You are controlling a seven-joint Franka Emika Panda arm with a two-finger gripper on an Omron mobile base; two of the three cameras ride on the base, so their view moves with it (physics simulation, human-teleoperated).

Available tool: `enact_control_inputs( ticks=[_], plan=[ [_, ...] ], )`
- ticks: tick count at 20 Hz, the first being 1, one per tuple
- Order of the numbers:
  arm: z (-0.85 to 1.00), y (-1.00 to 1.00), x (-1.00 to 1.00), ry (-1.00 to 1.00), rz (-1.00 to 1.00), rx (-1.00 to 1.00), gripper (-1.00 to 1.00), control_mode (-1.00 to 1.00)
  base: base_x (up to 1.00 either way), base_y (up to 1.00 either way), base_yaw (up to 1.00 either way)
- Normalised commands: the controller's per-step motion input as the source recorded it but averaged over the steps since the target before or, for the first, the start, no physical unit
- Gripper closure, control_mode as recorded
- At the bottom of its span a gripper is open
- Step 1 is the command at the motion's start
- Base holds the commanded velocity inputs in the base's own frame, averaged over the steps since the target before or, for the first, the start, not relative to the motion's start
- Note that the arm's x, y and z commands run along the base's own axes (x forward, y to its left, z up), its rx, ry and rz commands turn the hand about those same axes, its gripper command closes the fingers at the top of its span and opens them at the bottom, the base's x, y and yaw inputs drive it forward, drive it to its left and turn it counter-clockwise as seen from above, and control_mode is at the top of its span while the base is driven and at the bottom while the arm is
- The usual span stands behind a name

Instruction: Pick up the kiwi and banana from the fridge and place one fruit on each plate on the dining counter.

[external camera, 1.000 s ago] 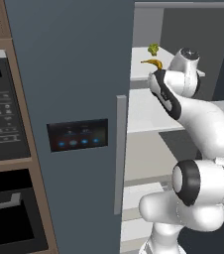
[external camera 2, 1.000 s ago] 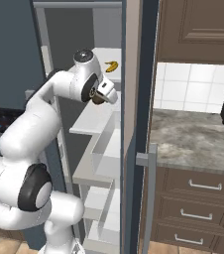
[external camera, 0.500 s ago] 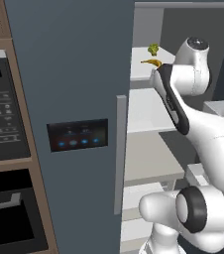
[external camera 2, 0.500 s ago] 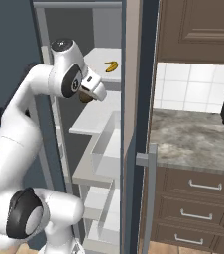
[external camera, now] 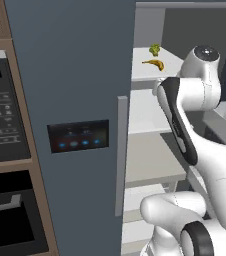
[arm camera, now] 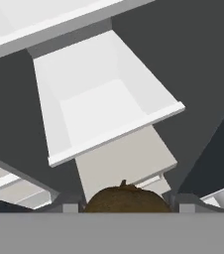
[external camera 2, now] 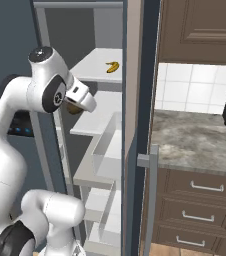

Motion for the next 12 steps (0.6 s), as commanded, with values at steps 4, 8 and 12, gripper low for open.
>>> enact_control_inputs(
  ticks=[4, 8, 12],
  plan=[
    [-0.01, 0.0, -0.54, -0.07, 0.0, 0.0, 1.0, -1.0, 0.0, 0.0, 0.0],
    [-0.01, 0.06, -0.27, 0.0, 0.0, 0.0, 1.0, -1.0, 0.0, 0.0, 0.0],
    [-0.02, 0.14, -0.69, -0.05, -0.02, -0.01, 1.0, -1.0, 0.0, 0.0, 0.0]
  ],
)
